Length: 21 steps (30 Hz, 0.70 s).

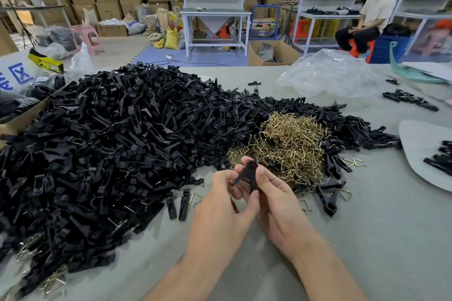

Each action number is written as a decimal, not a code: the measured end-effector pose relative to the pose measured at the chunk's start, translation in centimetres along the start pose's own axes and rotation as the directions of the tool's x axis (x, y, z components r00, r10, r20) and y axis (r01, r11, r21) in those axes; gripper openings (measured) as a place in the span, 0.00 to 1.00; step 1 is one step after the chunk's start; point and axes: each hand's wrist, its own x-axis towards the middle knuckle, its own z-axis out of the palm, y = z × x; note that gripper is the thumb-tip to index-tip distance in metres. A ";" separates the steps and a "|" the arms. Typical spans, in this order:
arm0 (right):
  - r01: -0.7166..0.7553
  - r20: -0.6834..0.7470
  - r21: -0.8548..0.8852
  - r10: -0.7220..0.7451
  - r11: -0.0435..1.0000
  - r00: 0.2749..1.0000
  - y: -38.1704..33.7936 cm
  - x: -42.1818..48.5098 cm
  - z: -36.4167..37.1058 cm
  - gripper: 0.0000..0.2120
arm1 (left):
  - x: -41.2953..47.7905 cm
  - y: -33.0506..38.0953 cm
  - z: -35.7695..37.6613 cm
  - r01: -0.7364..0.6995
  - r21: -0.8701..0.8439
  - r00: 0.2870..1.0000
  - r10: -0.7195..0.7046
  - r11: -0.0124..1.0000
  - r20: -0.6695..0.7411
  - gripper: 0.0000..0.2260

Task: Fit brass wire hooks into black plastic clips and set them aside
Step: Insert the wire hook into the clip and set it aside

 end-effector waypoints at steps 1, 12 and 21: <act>-0.002 -0.004 -0.002 0.002 1.000 1.000 0.0 0.0 0.0 0.16 | 0.0 0.1 0.0 -0.003 0.011 1.000 0.003 1.000 -0.002 0.17; 0.087 -0.083 -0.024 -0.088 0.996 0.993 0.0 -0.4 0.1 0.14 | -0.2 0.9 -0.1 -0.030 0.059 0.999 0.032 0.998 -0.031 0.15; 0.331 -0.330 0.079 -0.288 0.940 0.899 -7.2 -2.2 -5.2 0.16 | 3.2 9.7 8.2 -0.153 -0.067 0.974 0.162 0.986 0.161 0.24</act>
